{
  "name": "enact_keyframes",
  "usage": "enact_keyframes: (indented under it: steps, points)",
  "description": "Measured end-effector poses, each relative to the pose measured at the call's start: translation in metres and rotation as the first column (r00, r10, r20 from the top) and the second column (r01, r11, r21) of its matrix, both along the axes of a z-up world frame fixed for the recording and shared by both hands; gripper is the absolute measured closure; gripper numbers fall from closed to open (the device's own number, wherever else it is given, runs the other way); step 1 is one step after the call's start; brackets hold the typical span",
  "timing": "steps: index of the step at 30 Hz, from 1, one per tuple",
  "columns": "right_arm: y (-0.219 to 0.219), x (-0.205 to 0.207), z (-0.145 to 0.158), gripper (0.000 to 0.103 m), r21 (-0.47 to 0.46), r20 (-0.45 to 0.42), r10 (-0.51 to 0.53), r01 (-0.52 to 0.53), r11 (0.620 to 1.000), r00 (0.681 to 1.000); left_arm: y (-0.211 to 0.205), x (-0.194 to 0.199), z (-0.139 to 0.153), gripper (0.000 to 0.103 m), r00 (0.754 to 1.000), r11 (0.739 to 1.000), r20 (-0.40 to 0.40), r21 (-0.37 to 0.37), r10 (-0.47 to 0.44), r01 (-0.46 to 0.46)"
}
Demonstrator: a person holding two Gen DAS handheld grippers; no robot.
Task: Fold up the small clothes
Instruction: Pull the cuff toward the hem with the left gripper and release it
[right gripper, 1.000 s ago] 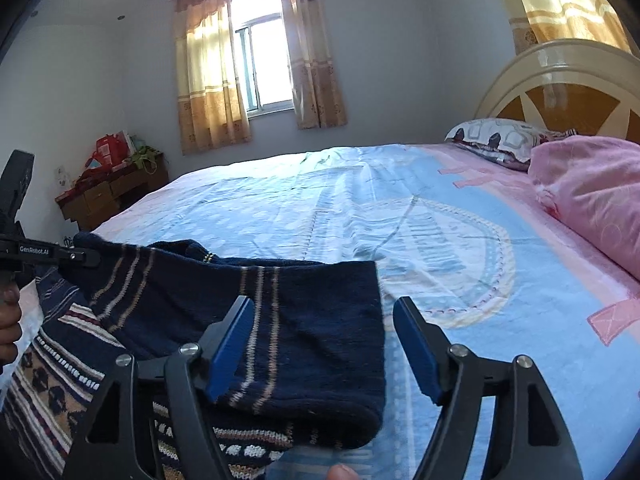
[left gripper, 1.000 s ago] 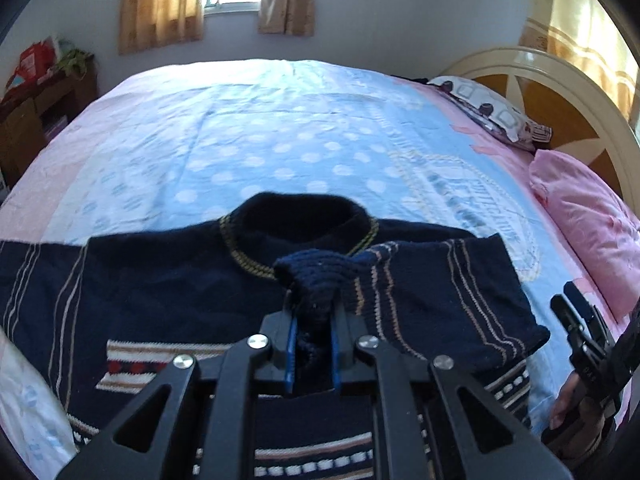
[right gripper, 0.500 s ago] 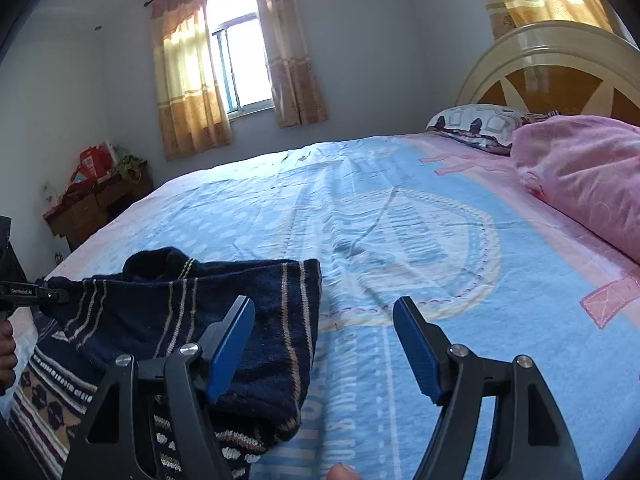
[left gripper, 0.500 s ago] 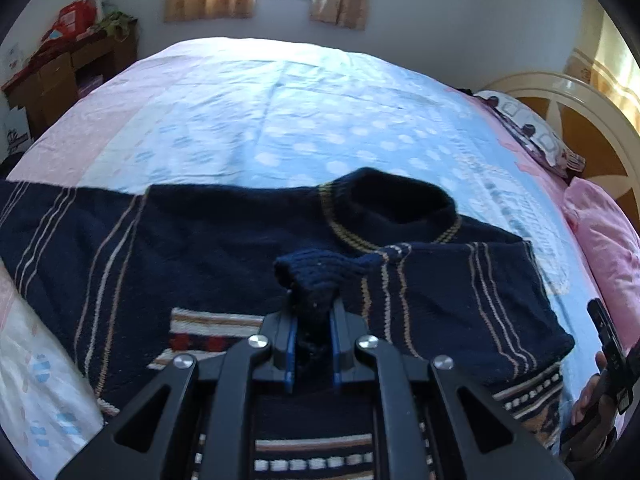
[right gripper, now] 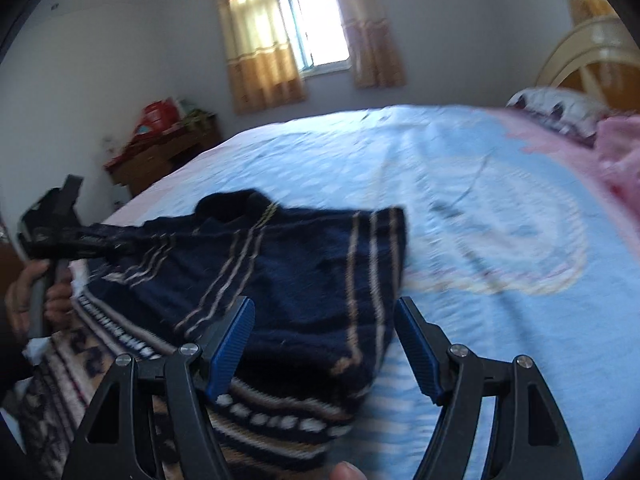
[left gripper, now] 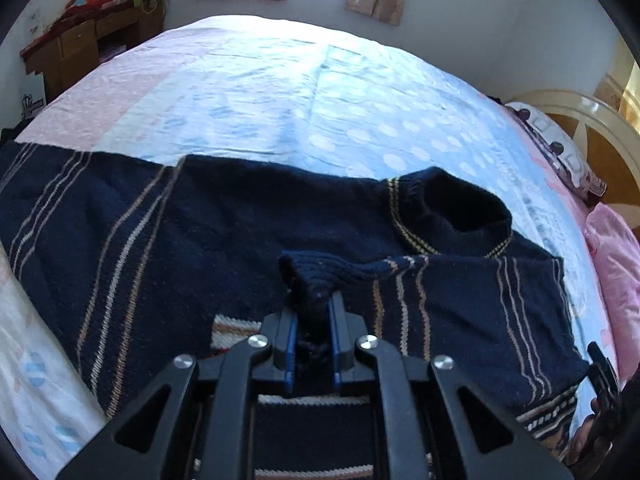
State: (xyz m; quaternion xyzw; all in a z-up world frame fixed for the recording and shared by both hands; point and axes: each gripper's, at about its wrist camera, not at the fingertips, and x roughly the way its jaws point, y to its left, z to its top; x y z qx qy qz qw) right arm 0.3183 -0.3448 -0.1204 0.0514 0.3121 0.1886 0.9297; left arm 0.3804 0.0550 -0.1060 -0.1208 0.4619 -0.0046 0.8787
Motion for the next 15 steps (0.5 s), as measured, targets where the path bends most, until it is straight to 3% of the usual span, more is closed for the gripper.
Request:
enact_keyframes:
  steps: [3,5,8,11,15]
  points:
    - [0.01,0.002,-0.009,0.03,0.001,-0.06,0.072,-0.072,0.997,0.996,-0.001,0.004,-0.003,0.089,1.0,1.0,-0.005,0.009,-0.003,0.003]
    - [0.018,0.005,-0.015,0.03,-0.045,-0.1,0.076,-0.081,0.996,0.992,-0.002,0.009,-0.008,0.088,1.0,0.999,-0.017,0.047,0.001,0.0]
    - [0.016,0.01,-0.023,0.03,-0.039,-0.164,0.092,-0.1,0.994,0.982,0.005,0.016,-0.013,0.088,1.0,0.999,-0.018,0.044,0.02,-0.019]
    - [0.016,0.009,-0.022,0.026,-0.031,-0.177,0.121,-0.129,0.991,0.977,0.013,0.017,-0.016,0.087,0.998,0.995,-0.001,0.084,0.06,-0.06]
    - [0.03,0.005,-0.026,0.02,-0.128,-0.175,0.137,-0.16,0.979,0.975,0.025,0.007,-0.01,0.085,0.998,0.995,0.004,0.084,0.059,-0.059]
